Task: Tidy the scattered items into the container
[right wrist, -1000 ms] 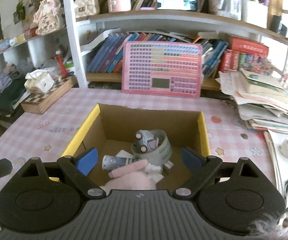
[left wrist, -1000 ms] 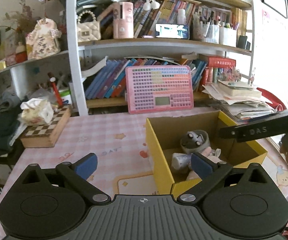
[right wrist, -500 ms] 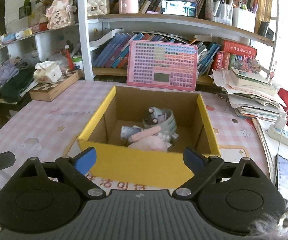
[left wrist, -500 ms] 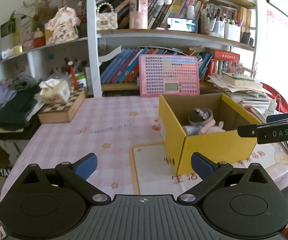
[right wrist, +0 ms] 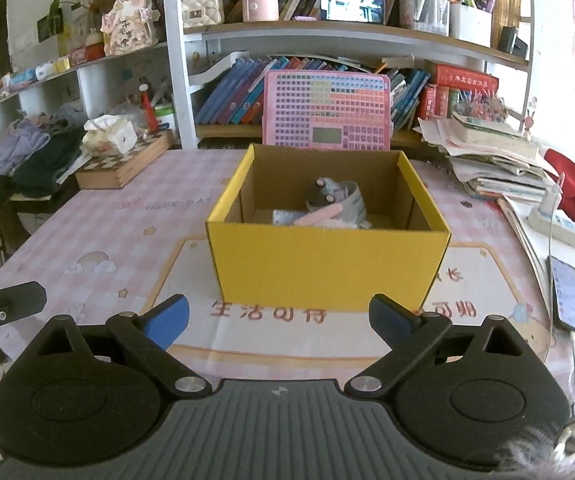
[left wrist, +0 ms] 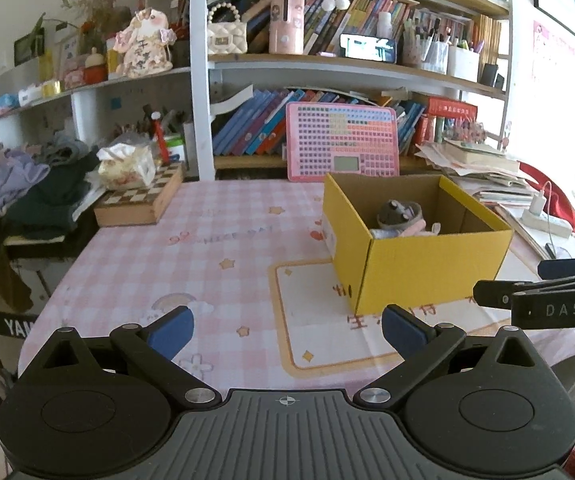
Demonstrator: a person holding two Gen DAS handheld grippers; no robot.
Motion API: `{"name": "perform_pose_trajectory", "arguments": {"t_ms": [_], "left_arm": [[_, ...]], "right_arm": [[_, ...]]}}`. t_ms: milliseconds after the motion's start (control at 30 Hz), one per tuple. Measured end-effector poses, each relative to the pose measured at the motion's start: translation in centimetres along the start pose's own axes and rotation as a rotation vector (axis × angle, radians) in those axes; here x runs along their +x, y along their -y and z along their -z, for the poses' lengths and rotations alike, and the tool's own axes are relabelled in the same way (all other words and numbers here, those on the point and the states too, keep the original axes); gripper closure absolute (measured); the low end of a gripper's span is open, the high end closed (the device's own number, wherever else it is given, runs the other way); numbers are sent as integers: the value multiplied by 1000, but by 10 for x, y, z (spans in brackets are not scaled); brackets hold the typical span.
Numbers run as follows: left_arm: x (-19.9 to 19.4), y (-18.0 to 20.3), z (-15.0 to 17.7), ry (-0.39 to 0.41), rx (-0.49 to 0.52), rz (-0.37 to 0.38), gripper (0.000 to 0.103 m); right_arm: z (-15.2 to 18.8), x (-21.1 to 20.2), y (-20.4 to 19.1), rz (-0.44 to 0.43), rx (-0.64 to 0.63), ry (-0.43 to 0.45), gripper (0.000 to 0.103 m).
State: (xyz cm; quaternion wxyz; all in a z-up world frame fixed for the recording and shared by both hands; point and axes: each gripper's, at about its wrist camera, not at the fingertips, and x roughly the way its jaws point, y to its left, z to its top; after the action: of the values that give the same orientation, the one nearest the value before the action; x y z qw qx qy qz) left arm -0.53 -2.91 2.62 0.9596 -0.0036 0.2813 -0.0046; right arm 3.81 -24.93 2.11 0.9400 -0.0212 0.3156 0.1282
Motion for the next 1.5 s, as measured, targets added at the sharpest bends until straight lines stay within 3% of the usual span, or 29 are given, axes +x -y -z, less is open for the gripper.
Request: {"name": "perform_pose_trajectory", "arguments": {"t_ms": [467, 1500], "left_arm": [[-2, 2, 22, -103, 19, -9, 1], [-4, -4, 28, -127, -6, 10, 0]], "right_arm": [[26, -5, -14, -17, -12, -78, 4], [29, -3, -23, -19, -26, -104, 3]]}}
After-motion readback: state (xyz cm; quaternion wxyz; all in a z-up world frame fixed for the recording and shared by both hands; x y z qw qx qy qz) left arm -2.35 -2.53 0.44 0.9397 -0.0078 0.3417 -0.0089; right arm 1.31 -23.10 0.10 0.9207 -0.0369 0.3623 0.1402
